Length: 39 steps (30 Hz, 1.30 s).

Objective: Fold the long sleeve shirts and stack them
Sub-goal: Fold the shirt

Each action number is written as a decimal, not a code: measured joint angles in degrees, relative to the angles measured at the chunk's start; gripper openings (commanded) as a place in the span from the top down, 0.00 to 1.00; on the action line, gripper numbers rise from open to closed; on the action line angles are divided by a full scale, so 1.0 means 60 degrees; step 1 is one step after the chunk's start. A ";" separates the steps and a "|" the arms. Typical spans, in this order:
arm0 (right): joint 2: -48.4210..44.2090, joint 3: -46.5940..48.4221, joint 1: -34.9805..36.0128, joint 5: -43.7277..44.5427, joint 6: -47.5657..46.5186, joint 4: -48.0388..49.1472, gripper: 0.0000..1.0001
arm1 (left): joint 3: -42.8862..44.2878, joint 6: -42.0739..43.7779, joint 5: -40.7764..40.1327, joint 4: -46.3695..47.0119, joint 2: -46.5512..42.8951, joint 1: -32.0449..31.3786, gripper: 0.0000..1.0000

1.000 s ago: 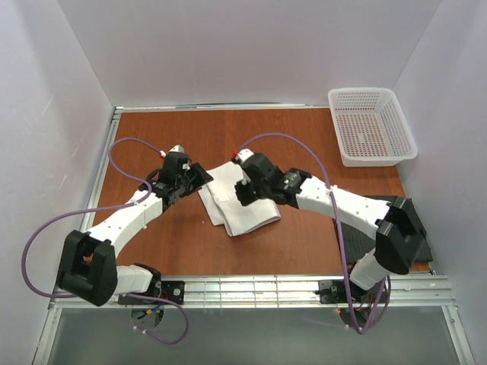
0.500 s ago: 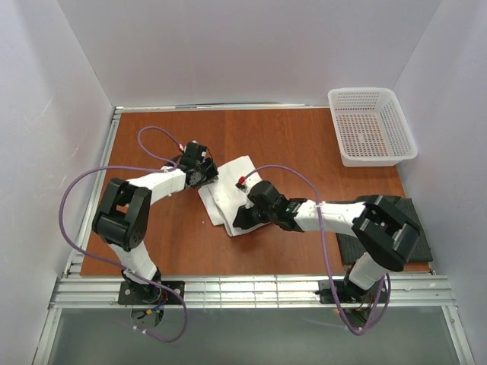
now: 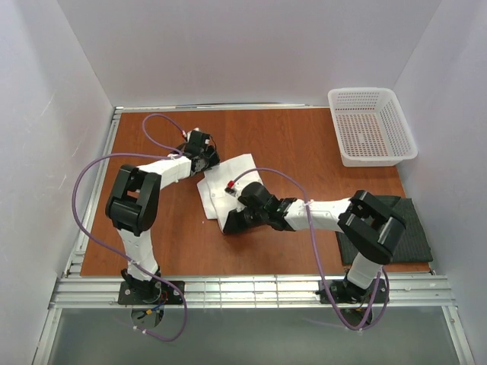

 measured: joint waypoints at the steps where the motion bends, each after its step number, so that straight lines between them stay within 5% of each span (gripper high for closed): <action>1: -0.0193 0.0066 -0.0087 -0.0004 -0.0073 -0.0076 0.82 | 0.0080 0.0109 -0.0011 0.0015 -0.0069 0.0007 0.58; 6: -0.1647 0.0087 -0.1242 -0.0084 -0.0375 -0.0299 0.79 | -0.0412 0.0372 0.0211 0.0000 -0.1497 0.0000 0.30; 10: -0.2568 -0.0036 -0.2514 -0.0525 -0.0565 -0.0262 0.79 | -0.1734 0.0127 0.0419 0.0058 -0.4164 -0.0335 0.27; 14: -0.2656 -0.0273 -0.3075 -0.1096 -0.0743 -0.0284 0.79 | -0.2962 -0.0382 0.0517 0.0306 -0.6109 -0.1581 0.38; 19: -0.2269 -0.0415 -0.3246 -0.1708 -0.0812 -0.0197 0.80 | -0.4058 -0.0965 0.0812 0.0335 -0.5982 -0.2867 0.55; 27: -0.0900 -0.1559 -0.3468 -0.2273 -0.0688 0.1042 0.83 | -0.5519 -0.1599 0.0874 0.0080 -0.5104 -0.2918 0.66; 39: -0.0018 -0.3799 -0.3978 -0.3574 -0.0364 0.4572 0.85 | -0.5909 -0.2175 0.1384 0.0652 -0.4703 -0.2350 0.71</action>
